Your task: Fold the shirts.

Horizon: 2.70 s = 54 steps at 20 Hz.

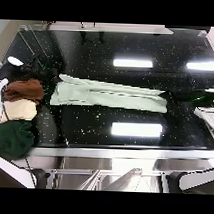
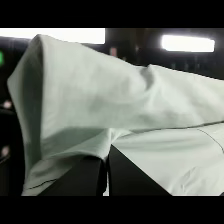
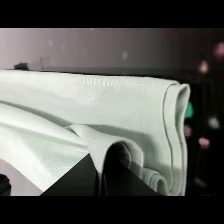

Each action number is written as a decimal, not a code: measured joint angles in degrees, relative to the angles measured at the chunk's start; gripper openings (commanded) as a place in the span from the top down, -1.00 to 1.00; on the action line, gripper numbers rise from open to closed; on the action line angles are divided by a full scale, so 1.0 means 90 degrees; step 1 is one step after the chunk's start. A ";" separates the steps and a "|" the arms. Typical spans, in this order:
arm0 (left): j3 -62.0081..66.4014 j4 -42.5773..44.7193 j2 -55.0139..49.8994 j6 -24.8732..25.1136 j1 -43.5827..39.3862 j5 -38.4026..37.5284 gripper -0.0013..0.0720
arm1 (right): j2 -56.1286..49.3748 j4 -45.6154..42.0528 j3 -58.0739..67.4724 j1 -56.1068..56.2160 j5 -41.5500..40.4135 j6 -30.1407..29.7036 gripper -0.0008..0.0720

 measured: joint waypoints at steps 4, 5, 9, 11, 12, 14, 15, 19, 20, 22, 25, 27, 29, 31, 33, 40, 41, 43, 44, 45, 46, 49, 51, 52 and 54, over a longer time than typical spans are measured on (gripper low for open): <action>0.0617 0.0044 -0.0376 0.0046 -0.0221 -0.0291 0.03 | -0.0024 -0.0010 0.0002 0.0012 0.0007 -0.0046 -0.02; 0.0731 0.0044 -0.0440 0.0044 -0.0243 -0.0406 0.03 | -0.0022 -0.0010 0.0007 -0.0015 0.0087 -0.0046 -0.03; 0.0954 0.0270 -0.0376 -0.0010 -0.0117 -0.0719 0.03 | 0.0172 -0.0330 0.0148 -0.0401 0.0661 0.0056 -0.68; 0.0996 0.0427 -0.0185 -0.0080 0.0073 -0.0848 0.03 | 0.0359 -0.0525 0.0226 -0.0690 0.0850 0.0095 -0.79; 0.1003 0.0476 -0.0083 -0.0087 0.0170 -0.0952 0.03 | 0.0425 -0.0605 0.0250 -0.0809 0.0886 0.0129 -0.79; 0.1015 0.0549 0.0151 -0.0134 0.0340 -0.1086 0.03 | 0.0461 -0.0763 0.0274 -0.0933 0.0954 0.0301 -0.79; 0.1020 0.0573 0.0277 -0.0175 0.0396 -0.1144 0.03 | 0.0423 -0.0811 0.0284 -0.0925 0.0984 0.0403 -0.79; 0.1025 0.0602 0.0631 -0.0255 0.0393 -0.1217 0.03 | -0.0029 -0.0884 0.0301 -0.0466 0.0998 0.0782 -0.52; 0.1025 0.0619 0.0665 -0.0287 0.0347 -0.1219 0.03 | -0.0146 -0.0826 0.0311 -0.0311 0.0986 0.0833 -0.35; 0.1025 0.0617 0.0692 -0.0345 0.0204 -0.1275 0.44 | -0.0357 -0.0588 0.0328 -0.0012 0.0940 0.0896 0.37; 0.1025 0.0607 0.0709 -0.0393 -0.0165 -0.1428 0.94 | -0.0478 -0.0289 0.0459 0.0231 0.0787 0.0782 0.92; 0.0967 0.0430 0.0712 -0.0396 -0.0542 -0.1559 0.94 | -0.0398 -0.0148 0.0680 0.0282 0.0911 0.0775 0.92; 0.0767 0.0265 0.0714 -0.0415 -0.1064 -0.1508 0.93 | -0.0204 -0.0017 0.1013 0.0287 0.1154 0.0763 0.92; 0.0430 0.0136 0.0692 -0.0418 -0.1741 -0.1064 0.93 | 0.0012 0.0010 0.1382 0.0294 0.1511 0.0857 0.92; 0.0209 0.0068 0.0508 -0.0493 -0.2501 -0.0372 0.93 | 0.0255 0.0187 0.1736 0.0369 0.1892 0.0950 0.92; 0.1882 -0.0032 -0.1396 -0.1180 -0.4350 0.0867 0.93 | 0.1005 0.1129 0.2433 0.1477 0.2514 0.1311 0.92; 0.2140 -0.0036 -0.1591 -0.1309 -0.4391 0.0860 0.93 | 0.1047 0.1192 0.2463 0.1695 0.2514 0.1343 0.92; 0.2441 -0.0165 -0.1746 -0.1469 -0.4301 0.0648 0.93 | 0.1095 0.1275 0.2501 0.2125 0.2399 0.1358 0.92; 0.2487 -0.0352 -0.1681 -0.1467 -0.4148 0.0471 0.93 | 0.1107 0.1263 0.2514 0.2319 0.2276 0.1384 0.92; 0.2487 -0.0597 -0.1535 -0.1455 -0.3966 0.0226 0.93 | 0.1110 0.1175 0.2521 0.2480 0.2103 0.1406 0.92; 0.2480 -0.0862 -0.1307 -0.1387 -0.3730 -0.0158 0.94 | 0.1110 0.1083 0.2526 0.2618 0.1919 0.1455 0.92; 0.2472 -0.1311 -0.0498 -0.1292 -0.2905 -0.1450 0.94 | 0.1066 0.0937 0.2535 0.2958 0.1409 0.1574 0.92; 0.2470 -0.1457 0.0148 -0.1270 -0.2225 -0.2113 0.94 | 0.0969 0.0874 0.2535 0.3271 0.1030 0.1622 0.92; 0.2470 -0.1518 0.0495 -0.1265 -0.1841 -0.2331 0.94 | 0.0901 0.0874 0.2538 0.3500 0.0765 0.1644 0.92; 0.2470 -0.1583 0.1137 -0.1243 -0.1047 -0.2443 0.93 | 0.0682 0.0857 0.2599 0.4073 0.0041 0.1690 0.92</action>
